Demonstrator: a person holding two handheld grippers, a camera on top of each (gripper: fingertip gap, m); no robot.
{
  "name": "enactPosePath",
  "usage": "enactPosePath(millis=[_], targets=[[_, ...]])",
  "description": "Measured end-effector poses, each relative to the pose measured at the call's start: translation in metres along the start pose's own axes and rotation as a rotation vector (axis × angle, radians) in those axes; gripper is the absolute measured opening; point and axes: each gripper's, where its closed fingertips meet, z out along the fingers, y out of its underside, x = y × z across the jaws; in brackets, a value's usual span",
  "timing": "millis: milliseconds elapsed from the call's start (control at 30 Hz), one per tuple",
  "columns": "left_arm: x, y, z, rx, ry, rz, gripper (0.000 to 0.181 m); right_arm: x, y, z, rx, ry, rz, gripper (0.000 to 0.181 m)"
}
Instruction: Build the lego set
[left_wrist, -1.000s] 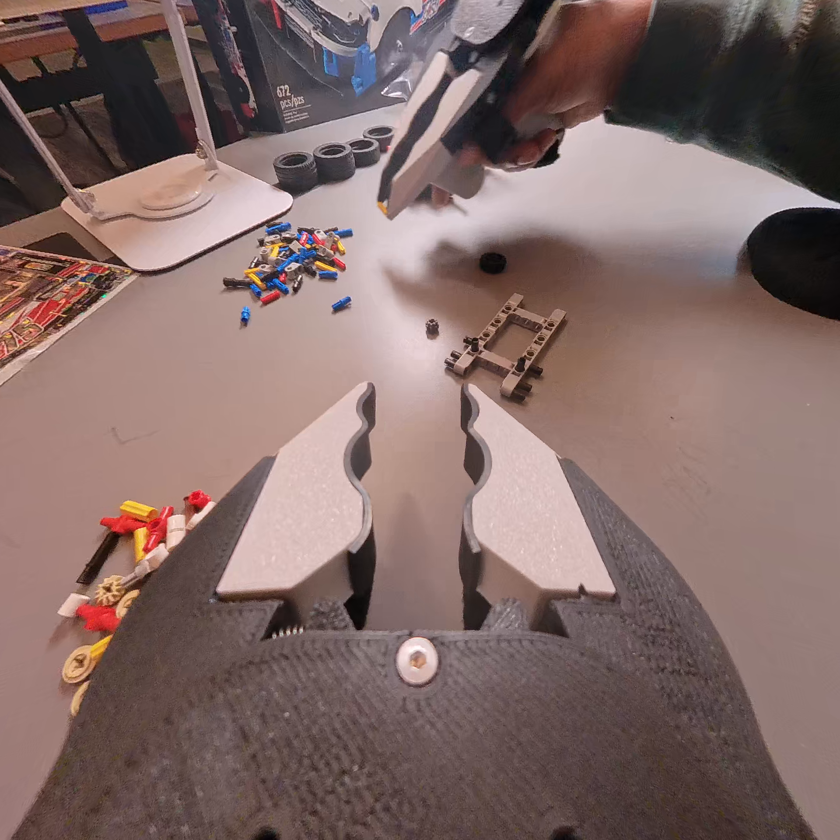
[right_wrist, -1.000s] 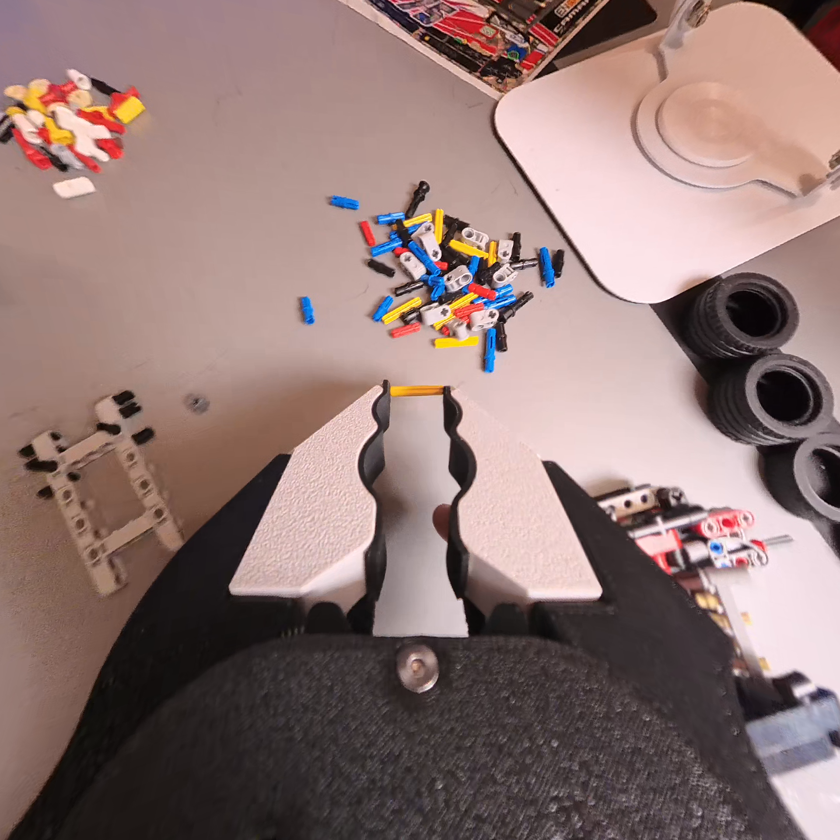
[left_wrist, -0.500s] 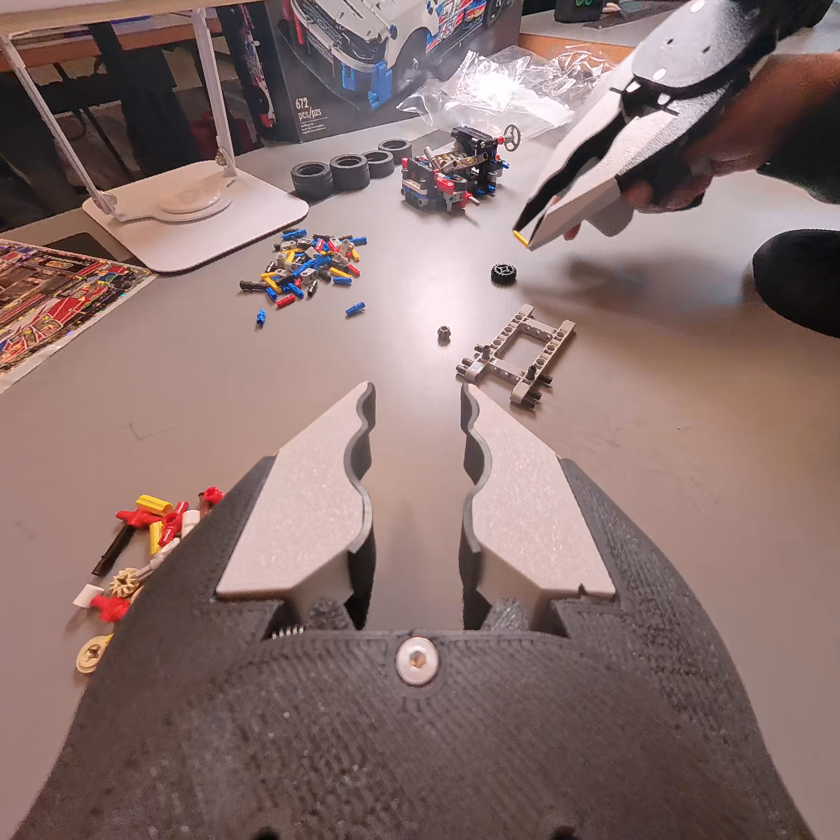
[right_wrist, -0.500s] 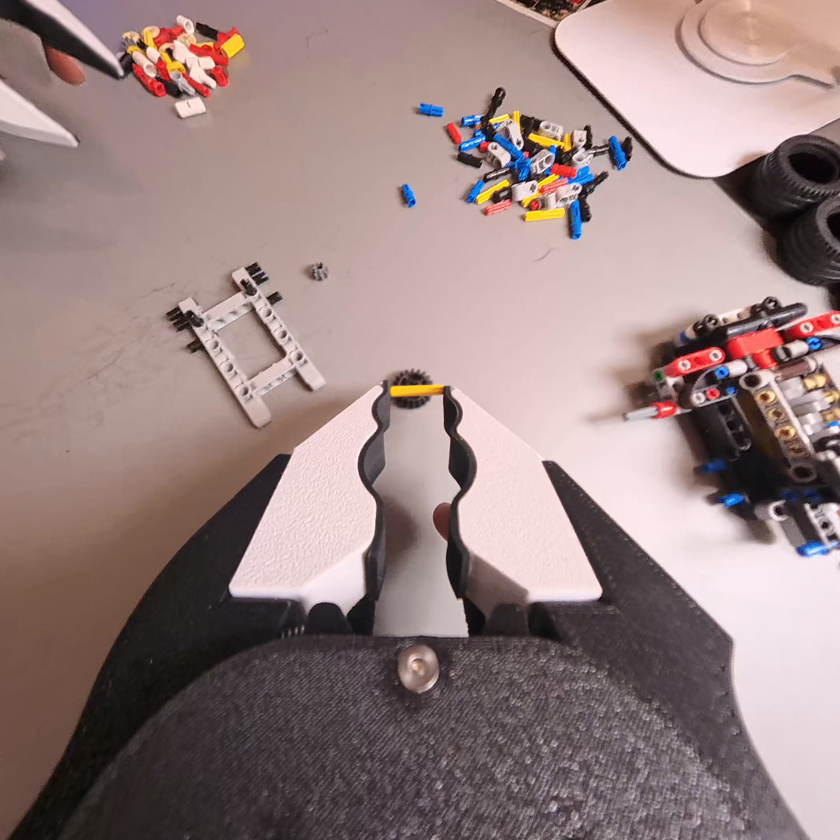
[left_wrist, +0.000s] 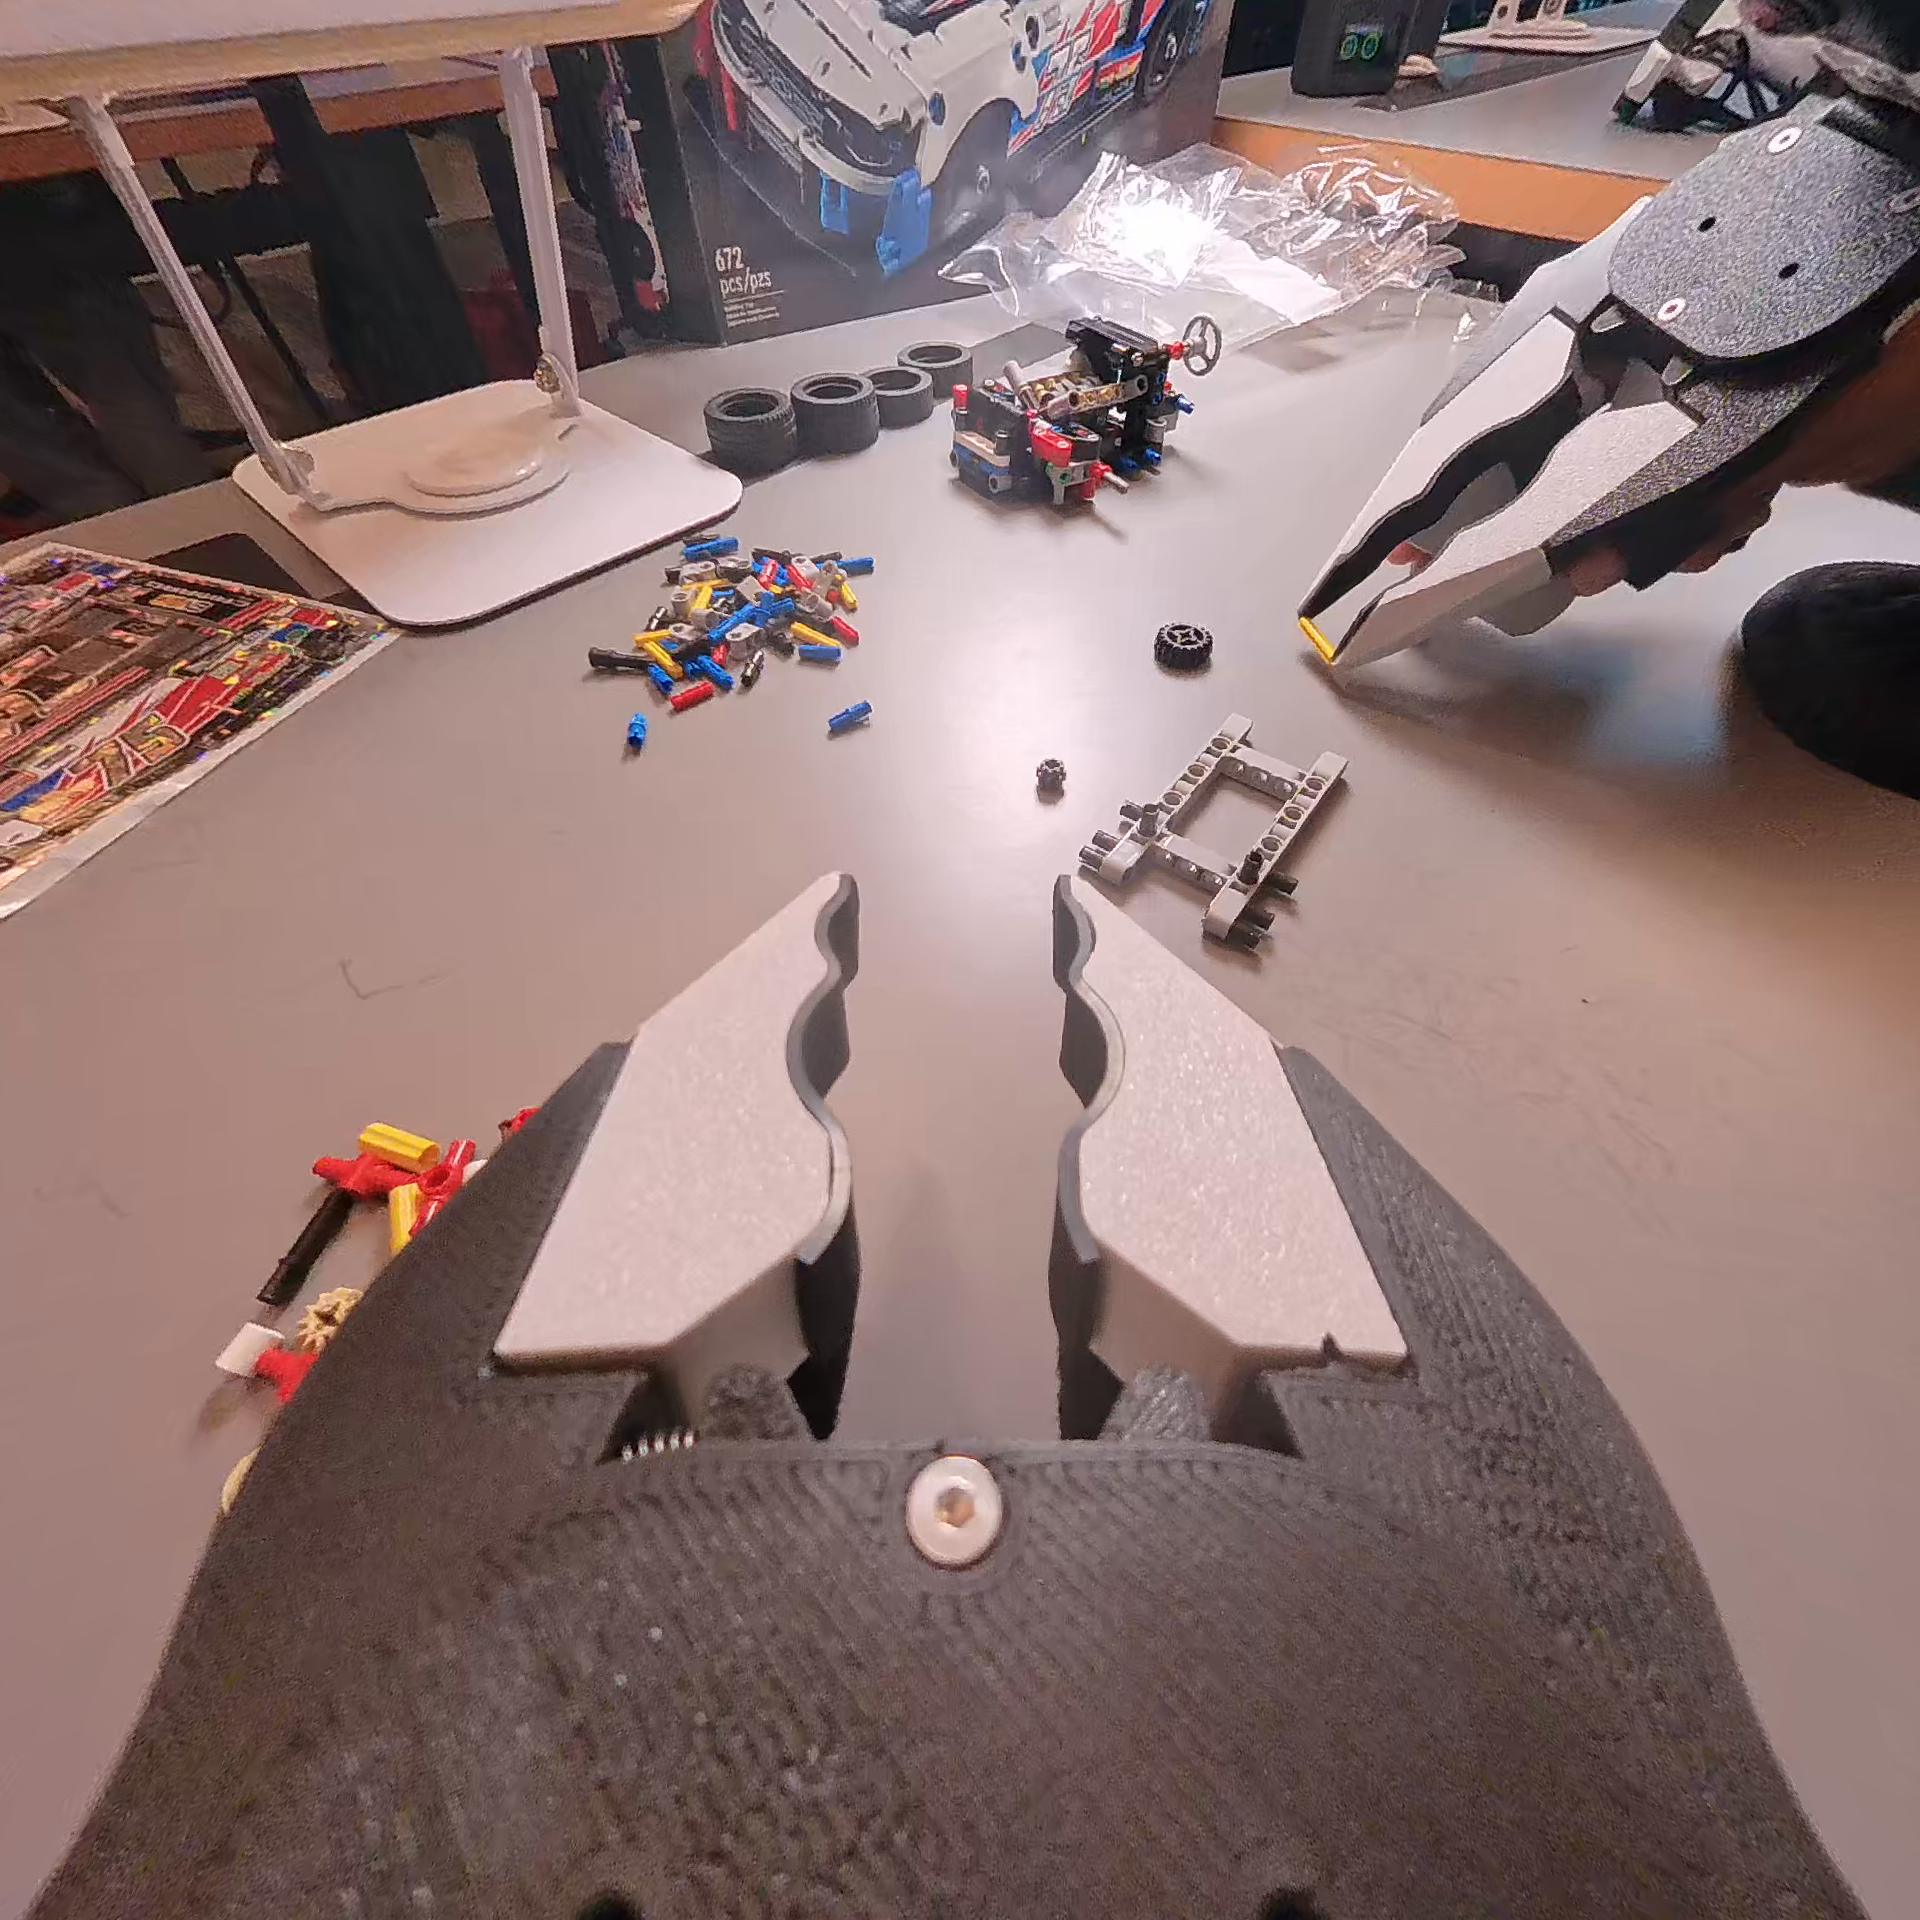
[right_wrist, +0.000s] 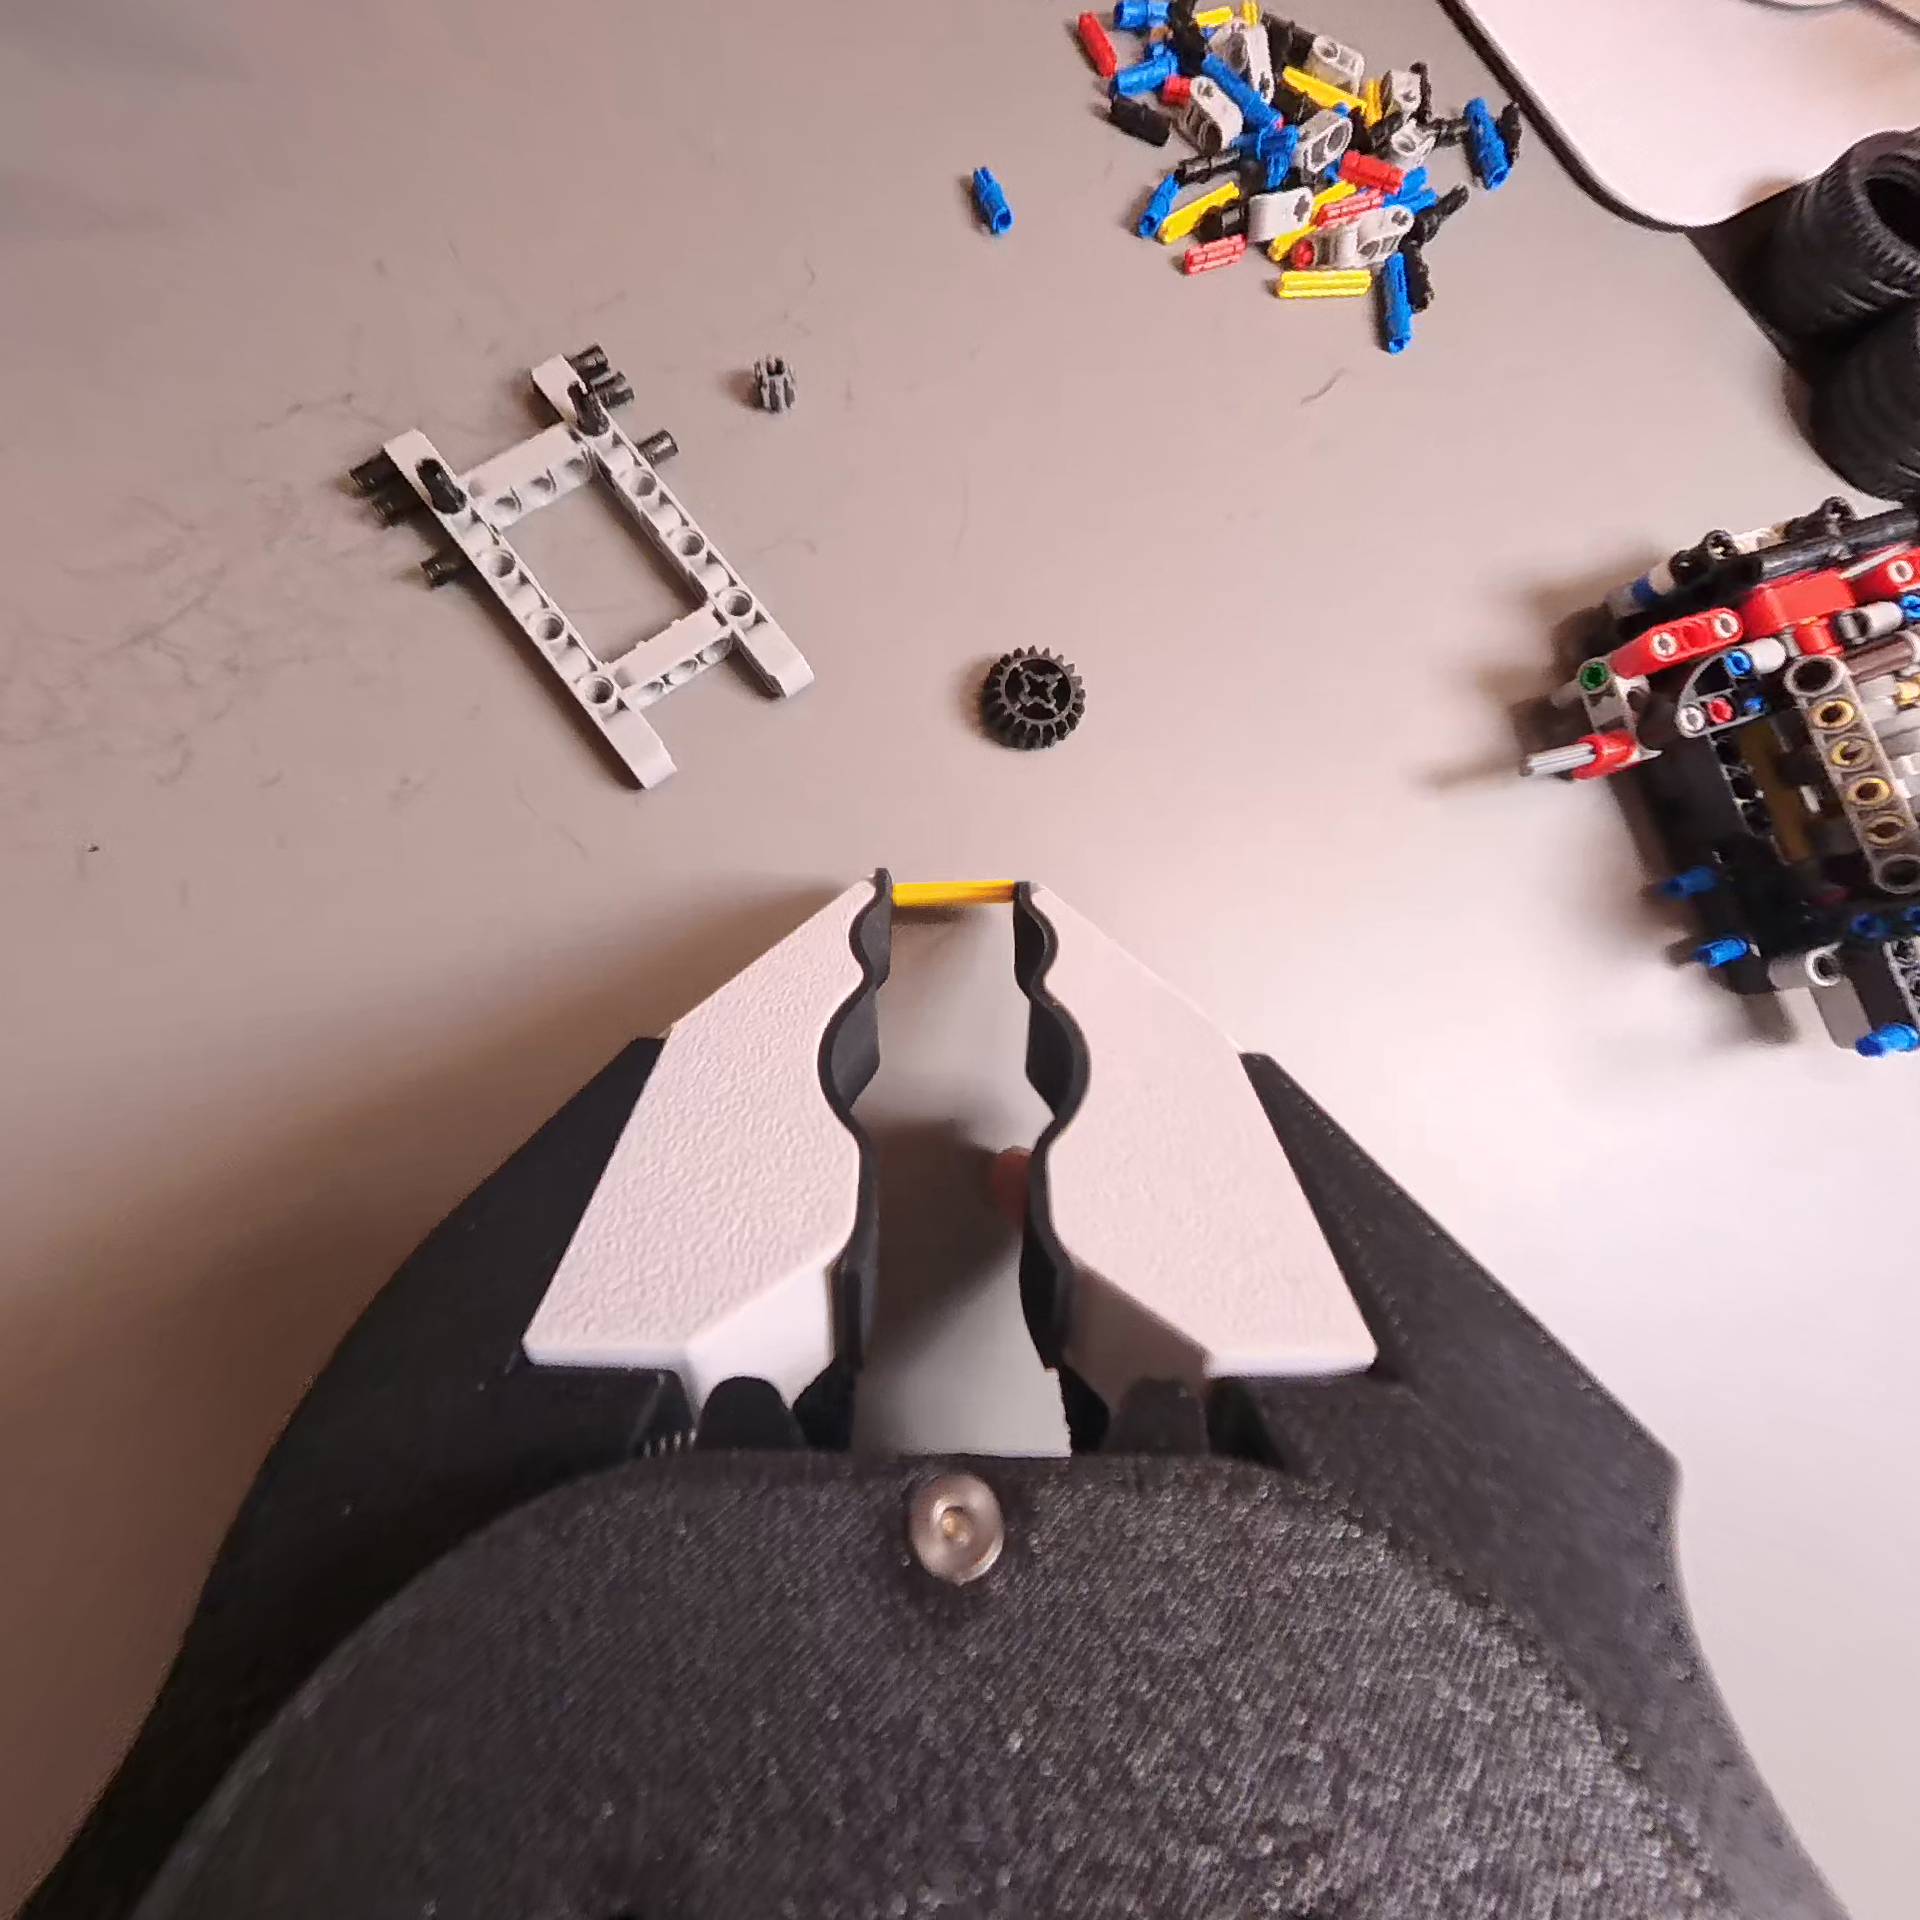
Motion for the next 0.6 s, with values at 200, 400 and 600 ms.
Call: enactPosePath(millis=[200, 400, 600], targets=[[-0.002, 0.002, 0.003, -0.012, -0.007, 0.004, 0.036, -0.003, 0.007, 0.000, -0.067, 0.005, -0.065, 0.022], [-0.002, 0.003, 0.003, -0.014, -0.010, 0.013, 0.036, -0.004, 0.007, -0.001, -0.052, -0.011, -0.070, 0.024], [-0.003, -0.001, -0.001, 0.004, -0.015, 0.020, 0.036, -0.002, -0.012, -0.009, 0.088, -0.034, 0.015, 0.029]])
